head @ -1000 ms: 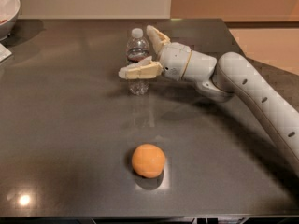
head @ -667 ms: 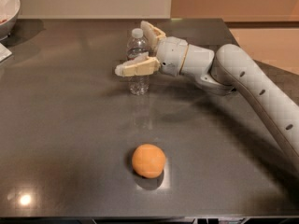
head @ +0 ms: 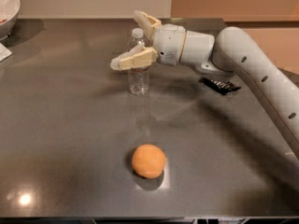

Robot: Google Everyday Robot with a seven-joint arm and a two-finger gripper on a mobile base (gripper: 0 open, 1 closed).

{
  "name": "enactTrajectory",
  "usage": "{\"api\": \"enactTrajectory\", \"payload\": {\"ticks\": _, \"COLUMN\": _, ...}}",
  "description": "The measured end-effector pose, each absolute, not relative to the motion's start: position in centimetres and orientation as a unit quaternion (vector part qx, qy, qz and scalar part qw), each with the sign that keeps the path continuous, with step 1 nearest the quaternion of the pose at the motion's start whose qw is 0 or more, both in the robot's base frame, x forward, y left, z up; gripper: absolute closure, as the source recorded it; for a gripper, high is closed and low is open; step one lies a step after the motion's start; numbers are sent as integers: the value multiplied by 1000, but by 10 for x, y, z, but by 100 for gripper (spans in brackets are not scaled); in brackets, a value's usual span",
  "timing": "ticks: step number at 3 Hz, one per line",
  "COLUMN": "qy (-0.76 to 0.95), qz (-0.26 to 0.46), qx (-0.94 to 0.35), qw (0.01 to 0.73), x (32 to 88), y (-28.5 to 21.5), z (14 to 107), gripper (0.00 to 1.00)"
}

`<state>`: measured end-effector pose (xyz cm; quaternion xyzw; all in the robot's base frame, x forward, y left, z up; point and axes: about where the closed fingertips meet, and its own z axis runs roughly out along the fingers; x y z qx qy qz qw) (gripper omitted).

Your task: Place water bottle upright

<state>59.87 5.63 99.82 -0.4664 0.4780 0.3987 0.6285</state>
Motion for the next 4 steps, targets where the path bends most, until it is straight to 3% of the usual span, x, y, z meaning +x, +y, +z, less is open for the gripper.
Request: {"api": "enactTrajectory", "payload": {"ticks": 4, "qy": 454, "qz": 392, "qx": -532, "qw": 598, "x": 591, "y": 73, "z": 1041, "gripper": 0}}
